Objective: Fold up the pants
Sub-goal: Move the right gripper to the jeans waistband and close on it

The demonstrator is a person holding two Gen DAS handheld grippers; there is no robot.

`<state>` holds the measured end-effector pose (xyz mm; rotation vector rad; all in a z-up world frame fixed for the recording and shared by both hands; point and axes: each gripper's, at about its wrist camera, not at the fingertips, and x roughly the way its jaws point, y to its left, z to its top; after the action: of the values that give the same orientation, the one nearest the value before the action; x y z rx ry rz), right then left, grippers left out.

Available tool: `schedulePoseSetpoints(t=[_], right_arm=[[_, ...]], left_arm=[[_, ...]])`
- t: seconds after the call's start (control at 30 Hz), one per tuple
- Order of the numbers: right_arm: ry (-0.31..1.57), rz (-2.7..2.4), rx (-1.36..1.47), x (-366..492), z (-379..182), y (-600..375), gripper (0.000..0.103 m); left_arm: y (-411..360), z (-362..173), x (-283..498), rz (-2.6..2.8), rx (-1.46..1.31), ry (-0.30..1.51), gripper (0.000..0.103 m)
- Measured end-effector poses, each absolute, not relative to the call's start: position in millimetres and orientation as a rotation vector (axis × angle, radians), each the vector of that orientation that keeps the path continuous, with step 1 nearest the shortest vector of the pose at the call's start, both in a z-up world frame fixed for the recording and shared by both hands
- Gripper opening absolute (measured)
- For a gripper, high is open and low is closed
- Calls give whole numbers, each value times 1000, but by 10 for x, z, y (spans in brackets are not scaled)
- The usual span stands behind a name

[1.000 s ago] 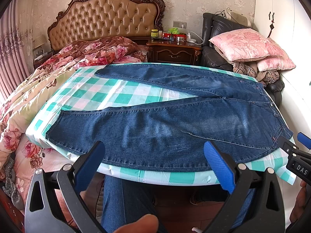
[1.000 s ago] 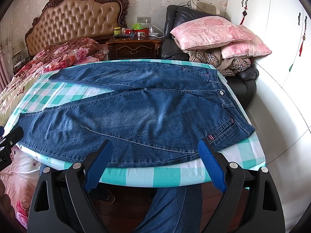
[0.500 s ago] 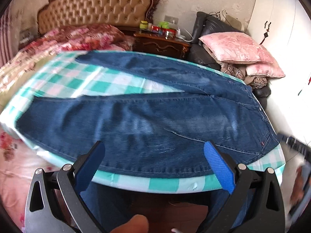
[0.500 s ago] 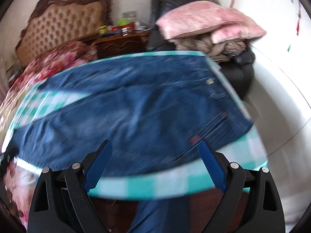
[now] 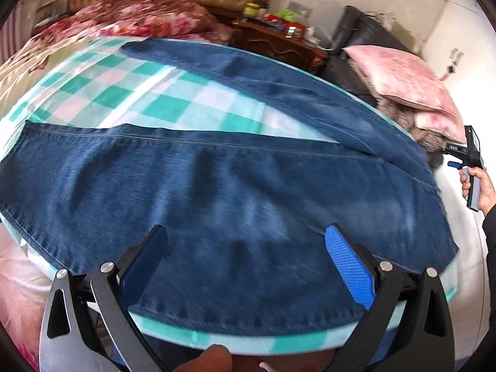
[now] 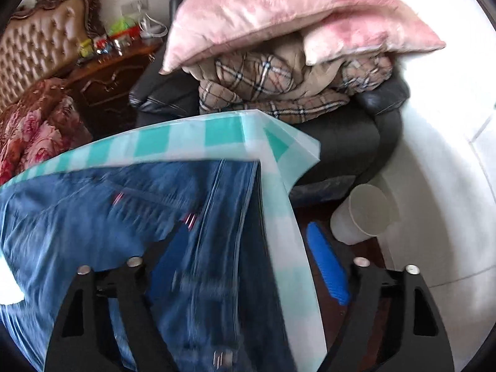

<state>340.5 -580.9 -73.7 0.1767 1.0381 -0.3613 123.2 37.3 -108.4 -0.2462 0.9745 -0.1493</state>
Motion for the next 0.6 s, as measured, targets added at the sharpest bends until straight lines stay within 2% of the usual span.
schedulePoseSetpoints(t=[0.3,0.37,0.4,0.47,0.5,0.53,0.6], right_arm=[[1120,-336,168,4058,-1189,-5954,64],[1128,-338,154,4125,-1240,-5948,56],[1136,-326,155,4147,-1272,-5931,44],[1148,-311,138,4157,-1312,-5880,35],[1142,-288,125,4161,-1307,-5838,19],[1137,-283,114,4158,-1287,-5811,13],[1106,-285,77,4112,-1172,-5725,11]], left_arm=[[517,-1260,1496,-83,-257,1025,101],[529,-1303,1528,-77,-259,1033,101],[536,-1315,1537,-74,-262,1035,101],[547,-1324,1548,-70,-265,1037,101],[550,-1317,1548,-69,-264,1035,101],[551,-1298,1549,-70,-261,1031,101],[544,-1250,1538,-71,-256,1024,101]])
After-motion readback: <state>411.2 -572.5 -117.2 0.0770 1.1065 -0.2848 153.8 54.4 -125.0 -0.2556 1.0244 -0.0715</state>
